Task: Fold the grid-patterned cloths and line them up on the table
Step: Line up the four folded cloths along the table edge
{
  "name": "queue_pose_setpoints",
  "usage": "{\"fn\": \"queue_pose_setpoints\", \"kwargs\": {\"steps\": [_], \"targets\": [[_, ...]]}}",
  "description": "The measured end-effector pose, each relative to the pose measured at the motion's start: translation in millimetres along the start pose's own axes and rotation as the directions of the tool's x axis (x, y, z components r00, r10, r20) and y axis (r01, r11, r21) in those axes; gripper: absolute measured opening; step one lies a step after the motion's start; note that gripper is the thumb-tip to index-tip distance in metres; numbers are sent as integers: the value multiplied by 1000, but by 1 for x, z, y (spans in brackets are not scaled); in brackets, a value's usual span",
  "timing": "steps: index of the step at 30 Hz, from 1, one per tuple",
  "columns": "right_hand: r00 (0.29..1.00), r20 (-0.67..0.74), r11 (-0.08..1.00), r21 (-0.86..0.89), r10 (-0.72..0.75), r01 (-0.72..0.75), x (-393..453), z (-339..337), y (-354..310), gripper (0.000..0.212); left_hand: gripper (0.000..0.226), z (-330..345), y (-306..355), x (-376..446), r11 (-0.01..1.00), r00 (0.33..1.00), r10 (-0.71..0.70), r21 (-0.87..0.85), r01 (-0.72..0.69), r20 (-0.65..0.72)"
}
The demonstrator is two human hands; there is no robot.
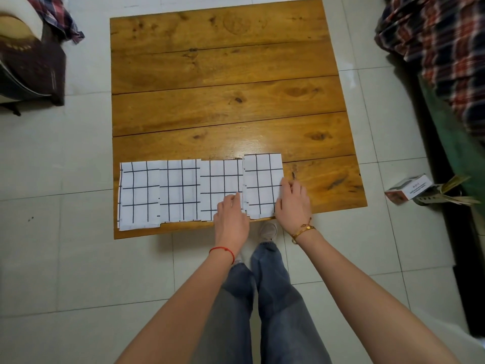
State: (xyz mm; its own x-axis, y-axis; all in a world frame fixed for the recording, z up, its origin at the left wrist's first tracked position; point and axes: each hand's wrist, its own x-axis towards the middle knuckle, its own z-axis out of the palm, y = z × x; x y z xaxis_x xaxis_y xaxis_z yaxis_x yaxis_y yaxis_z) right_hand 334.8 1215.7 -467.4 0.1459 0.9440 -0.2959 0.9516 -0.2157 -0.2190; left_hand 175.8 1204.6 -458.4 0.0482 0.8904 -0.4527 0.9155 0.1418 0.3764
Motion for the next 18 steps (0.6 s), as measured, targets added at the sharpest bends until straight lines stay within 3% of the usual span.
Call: {"fn": "queue_pose_setpoints", "kwargs": {"steps": [7,12,18], "targets": [[961,133,968,92,-243,232,-8,7,-55,49,53,-27,-50,1,990,987,-123,53,129,-108],[967,215,990,-4,-134,138,-4,19,-74,54,55,-32,-70,6,983,984,-166,63,171,-71],[971,204,990,-31,-126,135,2,22,-77,52,54,-29,-74,11,986,989,-143,87,145,-27]]}}
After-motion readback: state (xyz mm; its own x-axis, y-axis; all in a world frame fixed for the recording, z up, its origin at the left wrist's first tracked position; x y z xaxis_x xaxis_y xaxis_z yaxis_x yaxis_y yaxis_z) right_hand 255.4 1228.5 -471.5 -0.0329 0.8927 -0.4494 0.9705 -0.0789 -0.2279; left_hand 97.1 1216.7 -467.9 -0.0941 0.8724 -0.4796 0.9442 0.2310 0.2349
